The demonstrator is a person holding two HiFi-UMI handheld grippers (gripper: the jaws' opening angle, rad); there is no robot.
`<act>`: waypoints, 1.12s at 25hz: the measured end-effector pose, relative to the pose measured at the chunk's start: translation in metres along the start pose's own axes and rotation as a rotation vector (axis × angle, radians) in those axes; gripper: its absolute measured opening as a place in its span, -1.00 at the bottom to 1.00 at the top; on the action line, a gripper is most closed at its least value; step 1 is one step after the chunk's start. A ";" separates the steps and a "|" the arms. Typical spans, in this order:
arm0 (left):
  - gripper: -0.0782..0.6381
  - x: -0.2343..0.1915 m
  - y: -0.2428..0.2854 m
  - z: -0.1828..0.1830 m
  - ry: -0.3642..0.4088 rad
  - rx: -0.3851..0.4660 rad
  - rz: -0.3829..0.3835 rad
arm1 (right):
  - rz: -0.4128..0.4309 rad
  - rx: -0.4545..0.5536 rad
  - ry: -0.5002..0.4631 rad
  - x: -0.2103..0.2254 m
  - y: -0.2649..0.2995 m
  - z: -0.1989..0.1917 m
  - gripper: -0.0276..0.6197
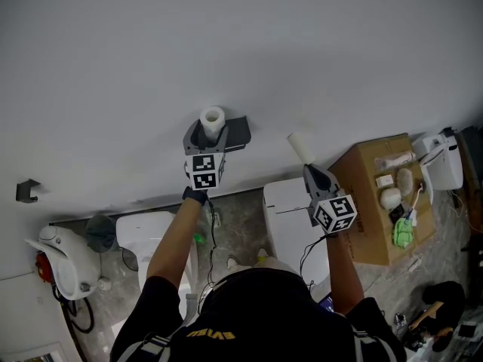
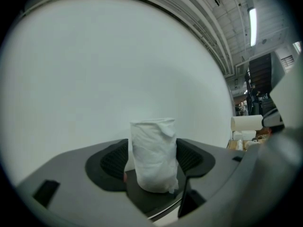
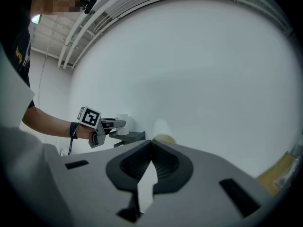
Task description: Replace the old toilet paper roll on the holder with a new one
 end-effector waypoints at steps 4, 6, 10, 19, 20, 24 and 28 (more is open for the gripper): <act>0.02 -0.001 0.000 0.000 0.011 -0.014 0.006 | 0.001 0.000 0.003 -0.001 0.003 0.000 -0.92; 0.00 -0.002 0.000 0.000 0.009 -0.012 0.004 | 0.004 -0.004 0.004 -0.001 0.004 -0.001 -0.92; -0.01 -0.001 -0.005 0.001 0.031 -0.013 -0.002 | 0.009 -0.003 0.002 -0.003 0.005 -0.002 -0.92; -0.01 0.014 -0.017 0.015 0.390 -0.029 0.015 | 0.030 0.001 0.001 -0.005 0.011 -0.001 -0.92; -0.01 0.016 -0.018 0.016 0.437 -0.026 0.024 | 0.033 0.001 0.001 -0.005 0.012 -0.001 -0.92; -0.01 0.021 -0.022 0.020 0.633 -0.018 0.054 | 0.038 0.001 0.002 -0.007 0.015 -0.001 -0.92; -0.01 0.032 -0.027 0.019 0.862 0.005 0.088 | 0.042 0.000 0.006 -0.007 0.016 -0.003 -0.92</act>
Point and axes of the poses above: the fingertips, and each gripper's own axes: y forward along the fingers, x to its right, z out of its top, the point moved 7 cm from there along -y, backward along the fingers, and after that the axes turned 10 degrees about z, right-handed, at the moved point
